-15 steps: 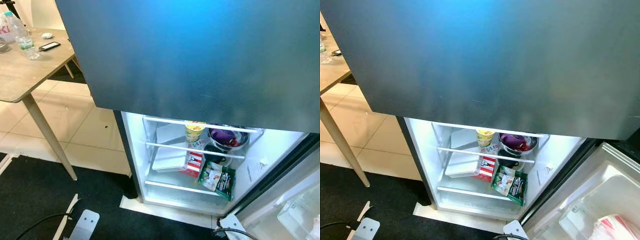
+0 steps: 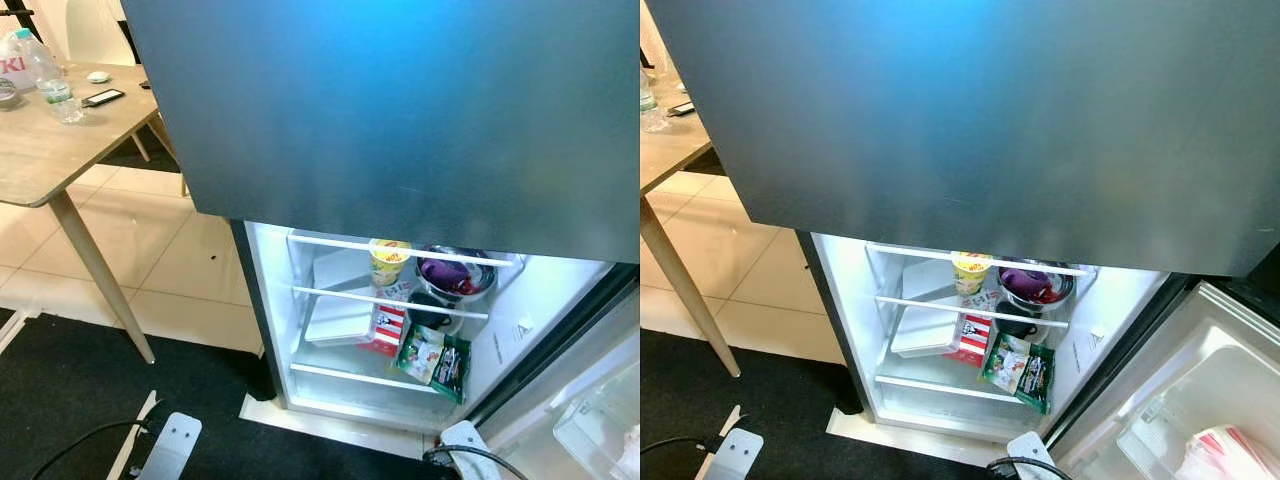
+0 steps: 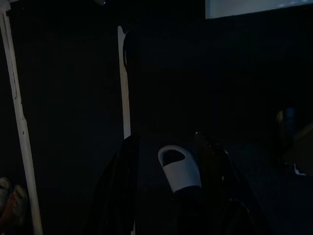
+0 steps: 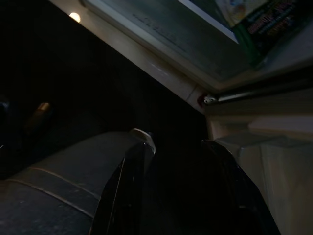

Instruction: Restocking fridge

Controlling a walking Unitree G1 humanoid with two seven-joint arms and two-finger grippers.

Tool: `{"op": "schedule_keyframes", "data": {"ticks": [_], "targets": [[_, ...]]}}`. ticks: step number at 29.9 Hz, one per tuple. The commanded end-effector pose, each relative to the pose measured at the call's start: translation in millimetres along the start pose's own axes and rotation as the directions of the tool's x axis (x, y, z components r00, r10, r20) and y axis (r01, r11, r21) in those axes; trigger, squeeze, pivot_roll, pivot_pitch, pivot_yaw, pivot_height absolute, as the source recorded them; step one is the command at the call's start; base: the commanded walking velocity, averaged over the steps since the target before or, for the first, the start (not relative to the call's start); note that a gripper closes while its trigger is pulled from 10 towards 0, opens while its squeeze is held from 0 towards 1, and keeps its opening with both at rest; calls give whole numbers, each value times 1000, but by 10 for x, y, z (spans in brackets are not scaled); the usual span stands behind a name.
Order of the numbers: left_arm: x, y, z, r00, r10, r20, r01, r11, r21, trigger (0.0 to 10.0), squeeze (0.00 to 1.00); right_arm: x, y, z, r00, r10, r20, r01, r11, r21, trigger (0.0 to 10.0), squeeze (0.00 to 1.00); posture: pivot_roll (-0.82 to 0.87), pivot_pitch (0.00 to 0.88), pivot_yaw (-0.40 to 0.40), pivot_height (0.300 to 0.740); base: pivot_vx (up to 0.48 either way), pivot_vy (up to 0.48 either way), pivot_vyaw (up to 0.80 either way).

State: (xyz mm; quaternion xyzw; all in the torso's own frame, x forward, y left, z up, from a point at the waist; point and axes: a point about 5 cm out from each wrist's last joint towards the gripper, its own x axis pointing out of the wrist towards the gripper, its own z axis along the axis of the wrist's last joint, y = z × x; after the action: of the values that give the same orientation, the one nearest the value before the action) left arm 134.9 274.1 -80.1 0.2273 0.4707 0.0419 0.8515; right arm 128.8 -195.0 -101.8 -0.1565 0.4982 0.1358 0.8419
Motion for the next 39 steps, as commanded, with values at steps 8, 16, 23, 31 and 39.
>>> {"op": "schedule_keyframes", "data": {"ticks": [8, 16, 23, 31, 39], "targets": [[3, 2, -9, 1000, 2, -18, -2, 1000, -1, 10000, 0, -5, 32, -29, 1000, 27, -5, -27, 1000, 8, 10000, 0, 57, 0, -3, 740, 0, 0, 0], [18, 162, 21, 999, 44, -16, -44, 999, -8, 10000, 0, 2, 103, -36, 999, 52, -17, -52, 998, -35, 10000, 0, 74, 0, -2, 740, 0, 0, 52], [19, 156, 25, 999, 41, -16, -41, 999, -3, 10000, 0, 18, 94, 24, 999, 37, -6, -38, 998, -46, 10000, 0, 69, 0, -1, 740, 0, 0, 782], [12, 145, 6, 999, 40, -17, -40, 999, 1, 10000, 0, 10, 92, -14, 999, 33, -18, -34, 998, -47, 10000, 0, 74, 0, -1, 740, 0, 0, 792], [15, 161, 22, 999, 42, -8, -42, 999, 8, 10000, 0, 18, 142, 0, 999, 38, -13, -39, 998, -44, 10000, 0, 76, 0, 2, 740, 0, 0, 773]]}}
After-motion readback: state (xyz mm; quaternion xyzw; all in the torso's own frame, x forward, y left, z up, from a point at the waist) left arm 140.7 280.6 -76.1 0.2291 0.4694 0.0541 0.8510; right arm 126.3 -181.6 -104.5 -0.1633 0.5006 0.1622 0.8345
